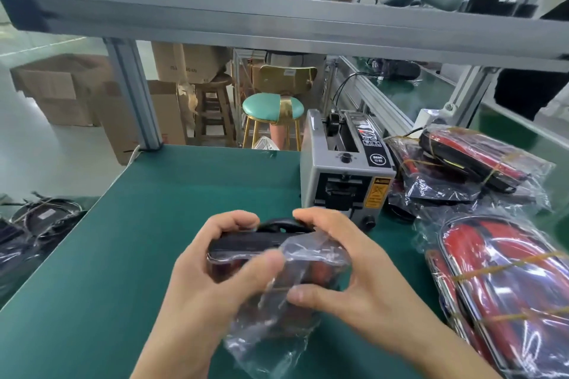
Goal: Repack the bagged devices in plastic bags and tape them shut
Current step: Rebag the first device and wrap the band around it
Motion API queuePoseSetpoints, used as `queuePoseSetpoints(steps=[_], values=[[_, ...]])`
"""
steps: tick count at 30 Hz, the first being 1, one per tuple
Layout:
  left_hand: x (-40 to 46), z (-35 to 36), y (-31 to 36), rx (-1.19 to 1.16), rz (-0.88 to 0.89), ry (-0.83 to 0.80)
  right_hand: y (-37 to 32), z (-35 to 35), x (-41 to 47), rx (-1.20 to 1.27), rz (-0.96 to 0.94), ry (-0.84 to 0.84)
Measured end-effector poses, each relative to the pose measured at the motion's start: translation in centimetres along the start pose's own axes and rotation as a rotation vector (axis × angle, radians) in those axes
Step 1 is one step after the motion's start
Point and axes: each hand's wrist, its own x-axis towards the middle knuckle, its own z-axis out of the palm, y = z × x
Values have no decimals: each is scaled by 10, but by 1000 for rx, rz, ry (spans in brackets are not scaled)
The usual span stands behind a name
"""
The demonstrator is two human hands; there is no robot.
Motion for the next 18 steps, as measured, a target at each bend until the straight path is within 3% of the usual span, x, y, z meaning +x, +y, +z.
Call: queuePoseSetpoints(steps=[2,5,9,12,15,18], values=[[-3,-1,-1,4,73,-24,-5,-1,1,0,-99,6],[-2,2,-6,56,137,-47,-4,0,-2,-58,-250,206],[0,3,-9,83,178,-29,7,12,-15,-670,-563,537],[-1,4,-9,105,242,-71,8,19,-29,-808,-571,570],[2,-3,-21,200,281,5,10,5,-39,-559,-477,465],[20,-10,-35,185,223,41,16,-17,-20,73,64,730]])
